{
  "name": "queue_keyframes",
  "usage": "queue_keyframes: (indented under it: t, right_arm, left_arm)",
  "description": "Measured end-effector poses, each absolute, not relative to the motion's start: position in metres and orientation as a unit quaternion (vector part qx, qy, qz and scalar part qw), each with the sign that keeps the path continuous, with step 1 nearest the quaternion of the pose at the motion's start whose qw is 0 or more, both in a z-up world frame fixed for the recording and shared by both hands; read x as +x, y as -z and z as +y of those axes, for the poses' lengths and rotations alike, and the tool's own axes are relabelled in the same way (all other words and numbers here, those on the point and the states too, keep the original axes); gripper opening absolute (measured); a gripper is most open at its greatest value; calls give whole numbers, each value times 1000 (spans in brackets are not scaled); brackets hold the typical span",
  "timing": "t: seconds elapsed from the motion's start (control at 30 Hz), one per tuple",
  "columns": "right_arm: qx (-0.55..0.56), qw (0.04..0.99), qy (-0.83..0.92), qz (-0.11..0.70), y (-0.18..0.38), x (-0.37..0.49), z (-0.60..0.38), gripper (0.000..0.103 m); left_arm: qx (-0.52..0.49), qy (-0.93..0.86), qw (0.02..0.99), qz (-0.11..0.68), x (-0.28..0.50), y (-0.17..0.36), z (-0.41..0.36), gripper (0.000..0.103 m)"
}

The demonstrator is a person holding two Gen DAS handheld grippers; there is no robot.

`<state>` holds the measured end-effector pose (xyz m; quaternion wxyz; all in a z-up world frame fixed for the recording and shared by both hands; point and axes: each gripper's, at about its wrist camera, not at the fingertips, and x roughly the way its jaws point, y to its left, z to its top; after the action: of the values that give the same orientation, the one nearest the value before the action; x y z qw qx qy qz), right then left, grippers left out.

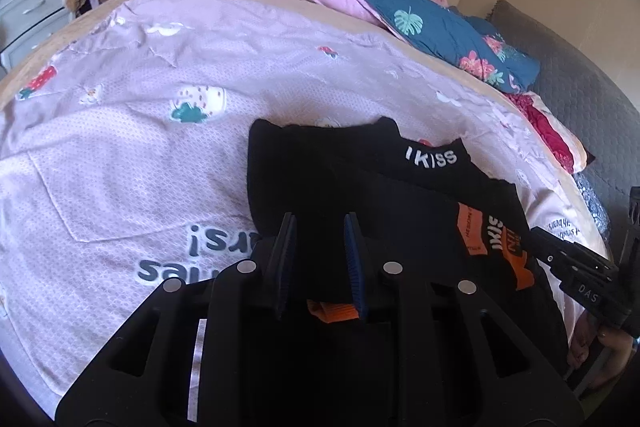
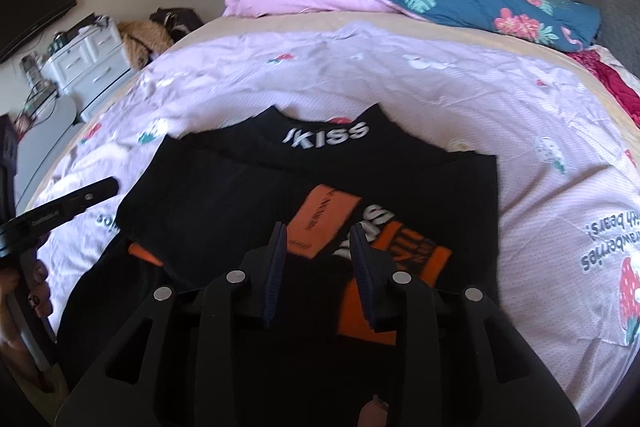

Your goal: Fold small clothes

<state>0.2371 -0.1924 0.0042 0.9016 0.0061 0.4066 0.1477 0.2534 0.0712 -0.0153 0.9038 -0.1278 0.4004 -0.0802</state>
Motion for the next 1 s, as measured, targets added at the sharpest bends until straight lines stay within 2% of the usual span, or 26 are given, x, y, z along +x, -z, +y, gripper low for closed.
queue_keyframes:
  t: [0.07,0.2,0.33,0.4,0.63,0.77,0.93,1.0]
  right_arm:
    - [2,897,-160,412,0,235,-184,32]
    - [-5,890,-179,420,4,231,-172,34]
    - [-8,883,-197,425,7,227,-162,36]
    - [-8,882,-200,426,8,226,-160,42]
    - [-26,877,-160,453,24,232,-162,50]
    - [4,862,-150,485,42,241,-174,50]
    - [-6,864,-148,481,41,239,-172,50]
    - [-1,866,-152,476,37,238,-173,53]
  left_arm:
    - [-124,84,899,411,255,22,67,17]
    - [-112,84,886,441,259,36,60,28]
    - [-114,85,878,457,262,47,60,31]
    - [-110,85,875,464,262,52,57,32]
    - [-87,86,877,464,261,52,51,37]
    - [-88,89,876,466,260,52,51,38]
    - [-88,93,876,465,259,49,50,43]
    - [-90,95,876,465,259,49,49,45]
